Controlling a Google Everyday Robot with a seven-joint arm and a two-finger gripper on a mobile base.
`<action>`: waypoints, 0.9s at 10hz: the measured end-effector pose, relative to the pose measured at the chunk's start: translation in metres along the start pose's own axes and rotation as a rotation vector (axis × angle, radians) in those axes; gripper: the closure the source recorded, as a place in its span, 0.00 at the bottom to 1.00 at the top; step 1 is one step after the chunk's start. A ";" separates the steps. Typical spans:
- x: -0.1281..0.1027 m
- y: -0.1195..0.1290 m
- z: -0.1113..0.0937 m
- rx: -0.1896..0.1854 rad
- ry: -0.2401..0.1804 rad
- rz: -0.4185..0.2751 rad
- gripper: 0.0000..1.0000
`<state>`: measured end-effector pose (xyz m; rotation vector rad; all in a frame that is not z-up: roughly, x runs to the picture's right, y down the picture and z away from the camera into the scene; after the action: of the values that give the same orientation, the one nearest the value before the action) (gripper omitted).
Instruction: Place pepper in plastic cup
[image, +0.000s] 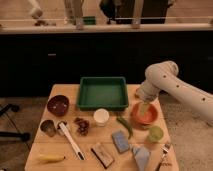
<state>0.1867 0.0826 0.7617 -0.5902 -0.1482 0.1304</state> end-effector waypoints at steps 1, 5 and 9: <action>-0.001 0.000 0.000 0.000 -0.004 0.000 0.20; -0.013 0.016 0.026 -0.051 -0.028 -0.023 0.20; -0.023 0.035 0.042 -0.093 -0.038 -0.049 0.20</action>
<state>0.1541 0.1301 0.7742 -0.6769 -0.2061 0.0879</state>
